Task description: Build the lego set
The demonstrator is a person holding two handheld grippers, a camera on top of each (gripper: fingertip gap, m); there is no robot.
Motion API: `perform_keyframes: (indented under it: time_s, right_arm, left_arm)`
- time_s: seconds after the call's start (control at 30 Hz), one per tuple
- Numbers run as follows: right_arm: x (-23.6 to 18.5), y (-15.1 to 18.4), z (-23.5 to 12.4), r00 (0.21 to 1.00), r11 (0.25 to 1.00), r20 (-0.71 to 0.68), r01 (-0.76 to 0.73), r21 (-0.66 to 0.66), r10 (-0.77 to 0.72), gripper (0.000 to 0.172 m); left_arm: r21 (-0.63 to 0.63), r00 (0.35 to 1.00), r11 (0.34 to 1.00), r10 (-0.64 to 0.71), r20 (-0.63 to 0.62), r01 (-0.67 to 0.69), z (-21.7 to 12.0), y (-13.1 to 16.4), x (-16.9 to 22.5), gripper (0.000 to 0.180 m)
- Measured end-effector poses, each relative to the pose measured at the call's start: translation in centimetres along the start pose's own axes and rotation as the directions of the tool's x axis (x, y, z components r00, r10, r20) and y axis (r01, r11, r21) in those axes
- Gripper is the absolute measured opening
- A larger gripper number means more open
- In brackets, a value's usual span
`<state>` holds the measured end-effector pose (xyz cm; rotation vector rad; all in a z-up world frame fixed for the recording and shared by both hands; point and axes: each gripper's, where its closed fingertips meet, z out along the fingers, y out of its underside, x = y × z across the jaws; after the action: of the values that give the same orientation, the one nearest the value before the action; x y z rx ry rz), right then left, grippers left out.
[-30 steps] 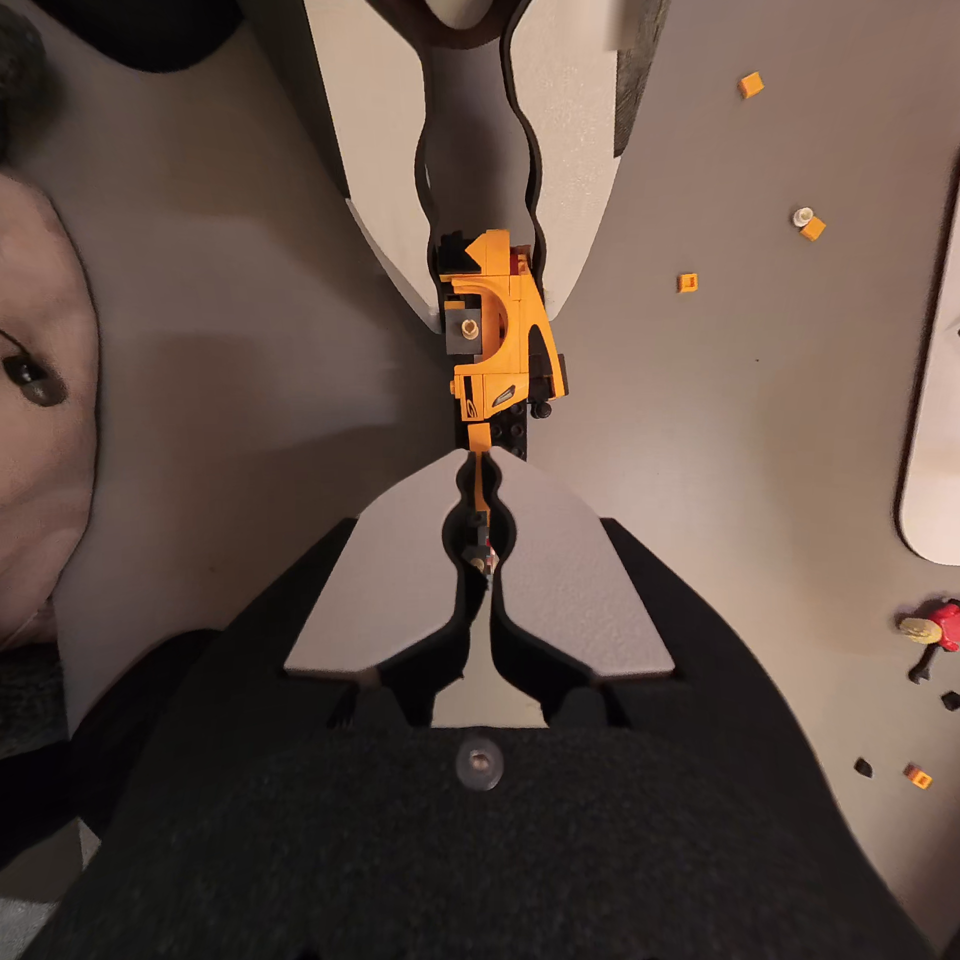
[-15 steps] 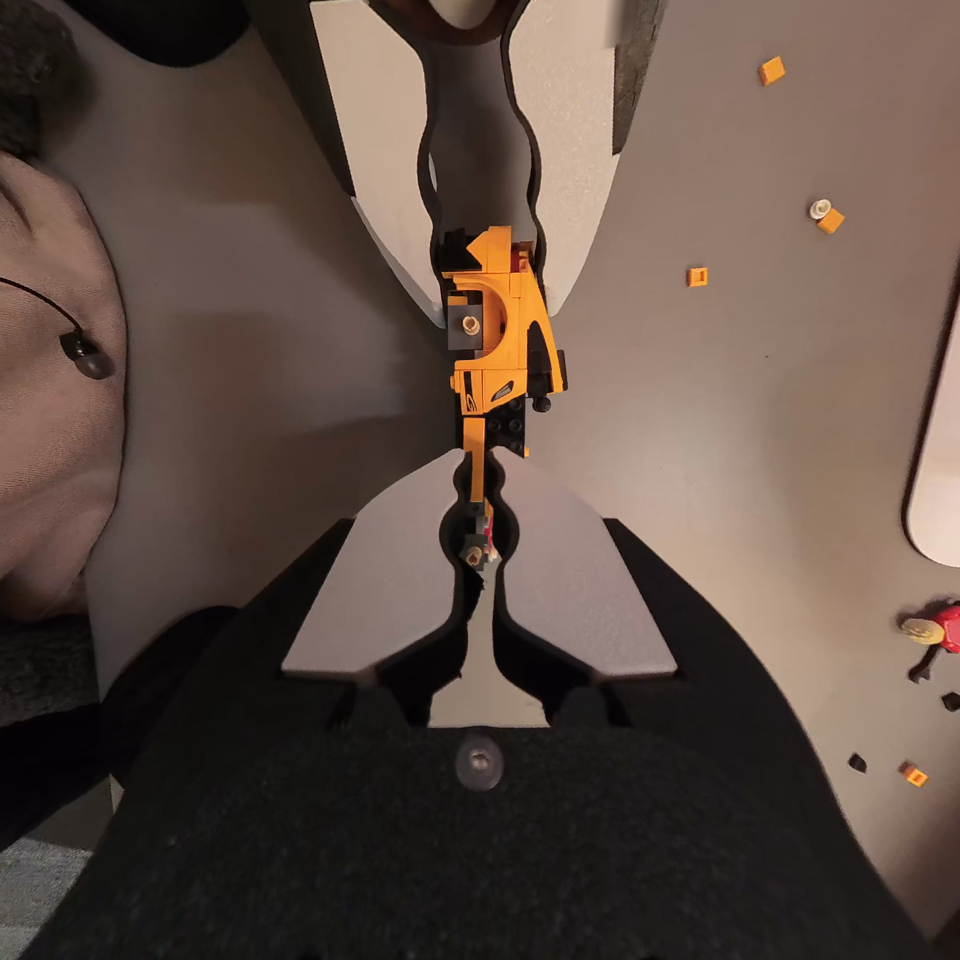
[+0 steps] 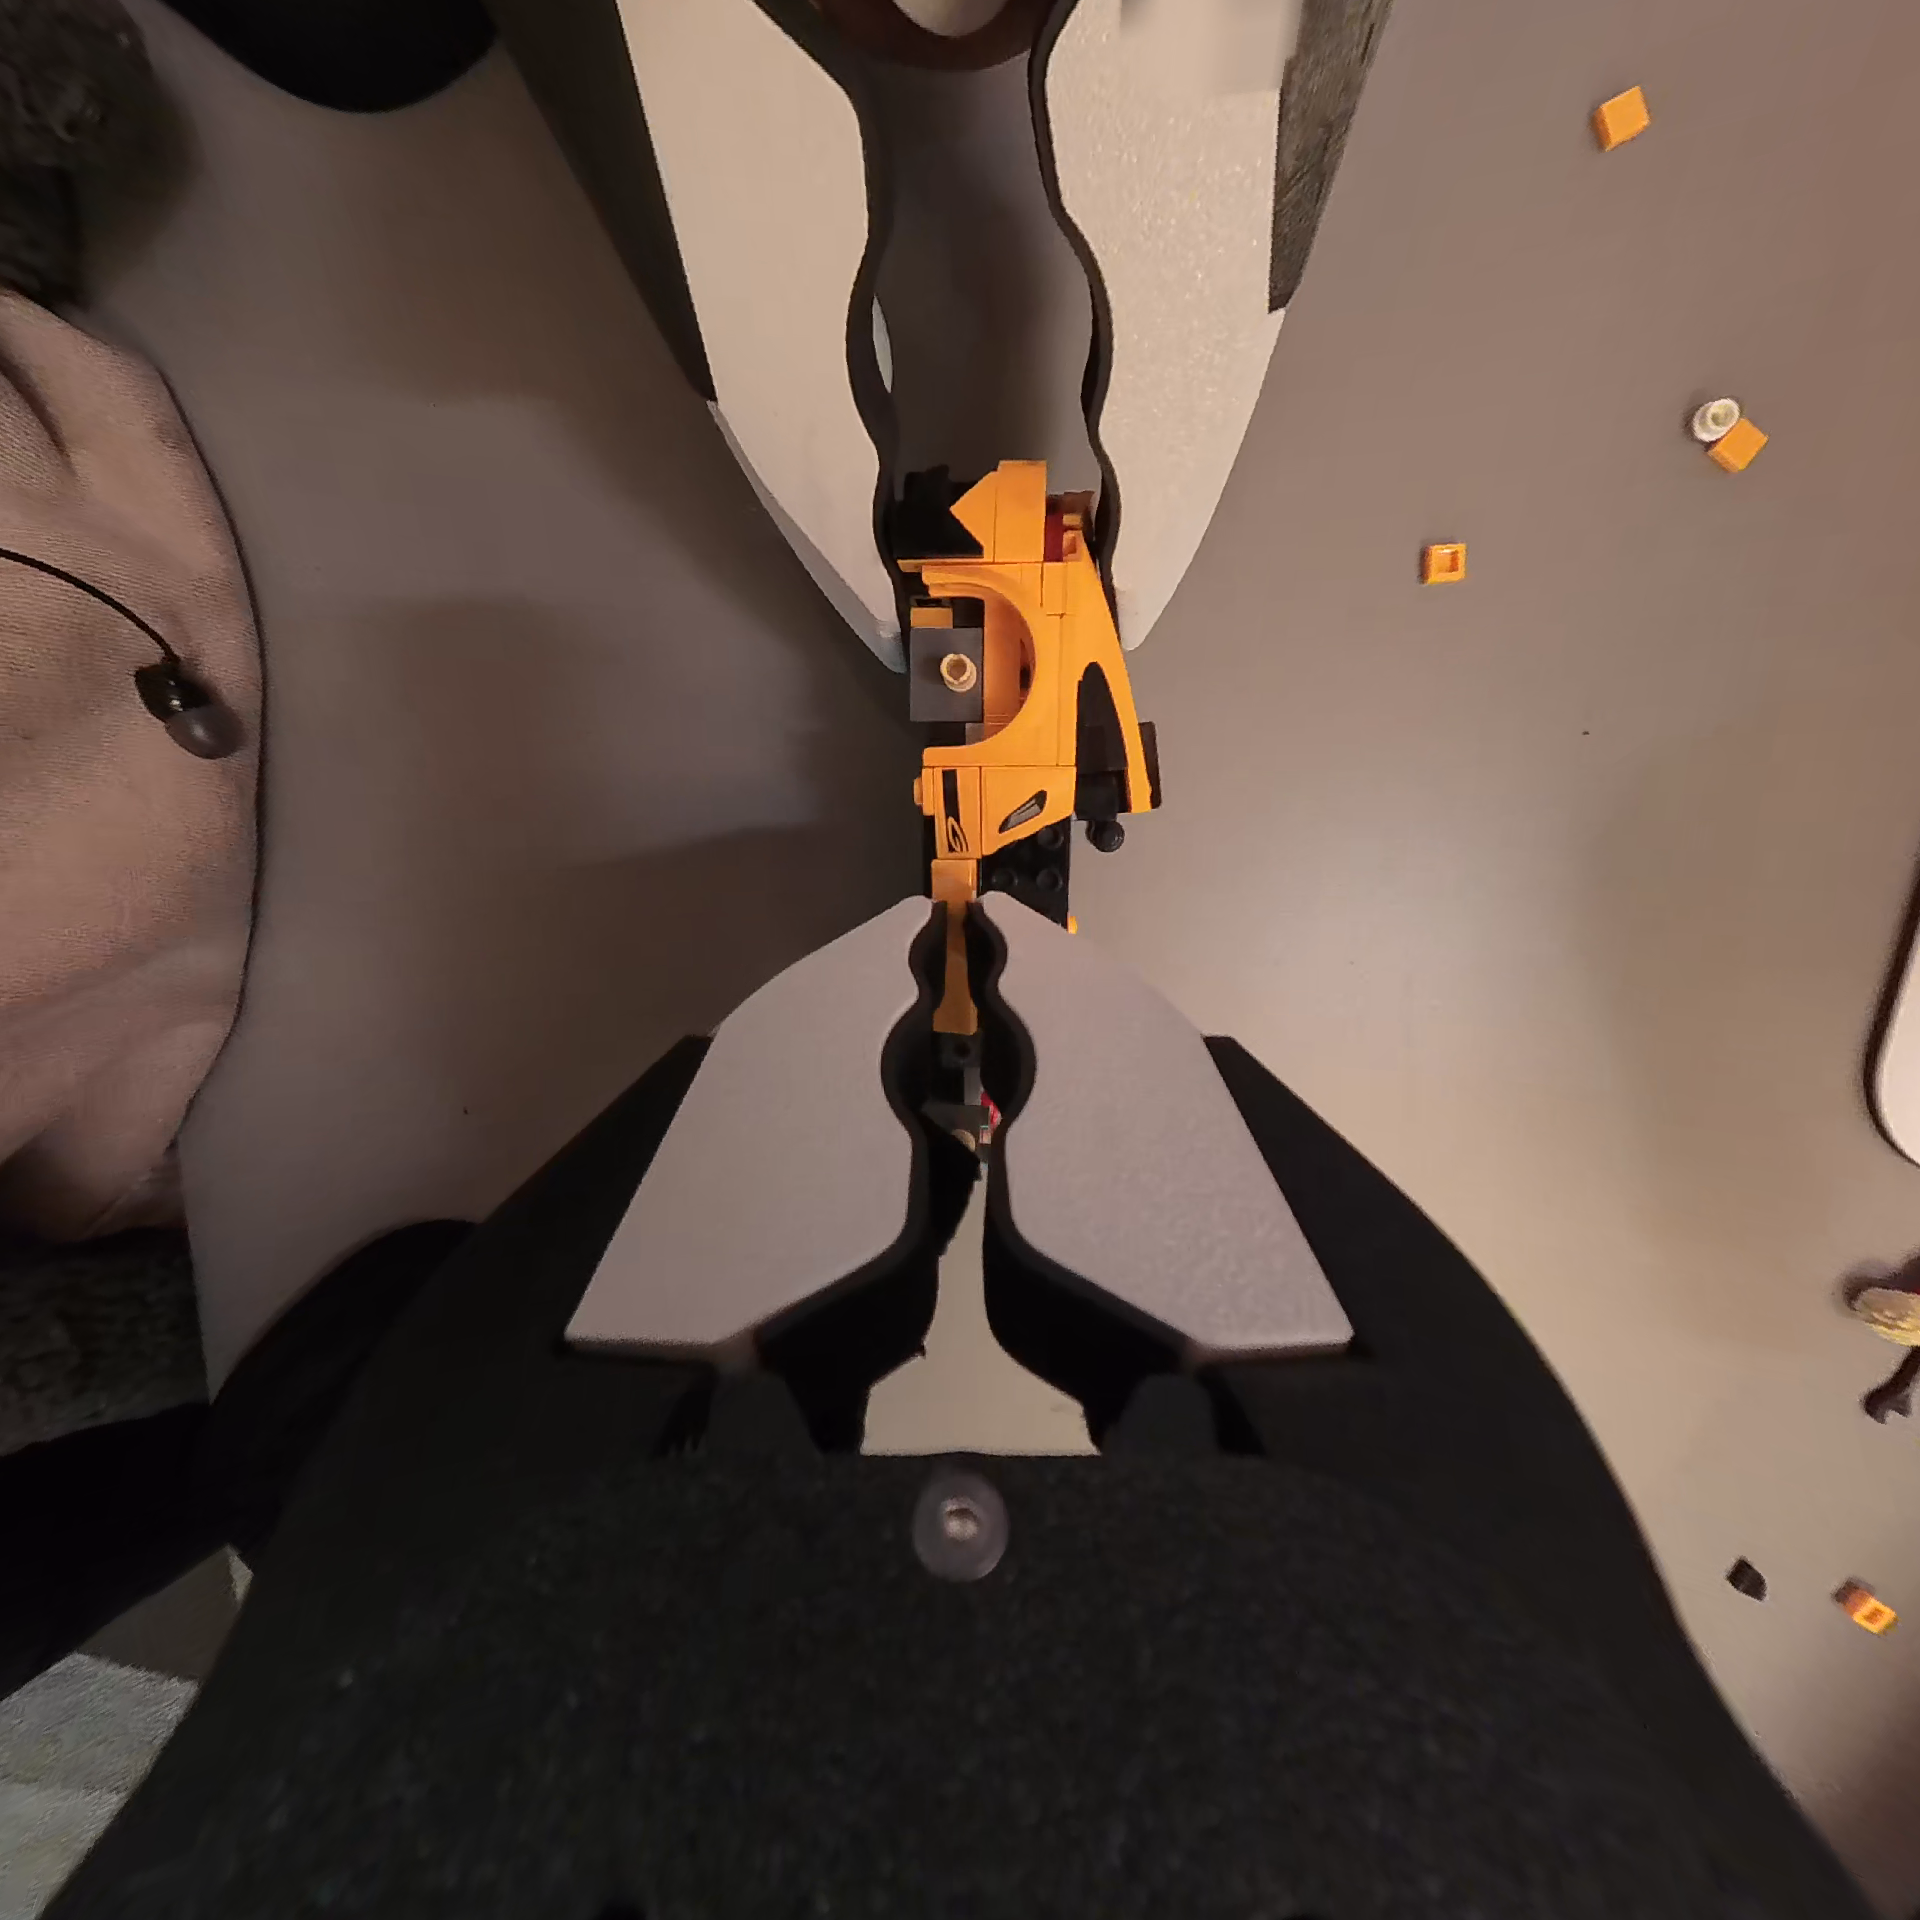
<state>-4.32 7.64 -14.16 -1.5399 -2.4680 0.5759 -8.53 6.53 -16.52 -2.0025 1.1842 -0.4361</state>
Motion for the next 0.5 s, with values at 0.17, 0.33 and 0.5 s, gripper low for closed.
perform_keyframes:
  time_s: [0.17, 0.33, 0.5]
  right_arm:
    - [0.05, 0.06, 0.02, 0.995, 0.996, 0.047, -0.087, -0.015, 0.087, 0.003]
    - [0.04, 0.07, 0.06, 0.987, 0.99, 0.085, -0.137, -0.019, 0.138, 0.003]
    - [0.1, 0.05, 0.07, 0.986, 0.99, 0.091, -0.134, -0.033, 0.137, 0.003]
  left_arm:
    - [0.0, 1.0, 1.0, 0.004, 0.004, -0.004, 0.01, -0.02, 0.01, 0.038]
    - [0.003, 1.0, 1.0, 0.007, 0.005, -0.007, 0.01, -0.02, 0.05, 0.038]
    - [0.005, 1.0, 1.0, 0.009, 0.006, -0.009, 0.01, -0.04, 0.02, 0.038]
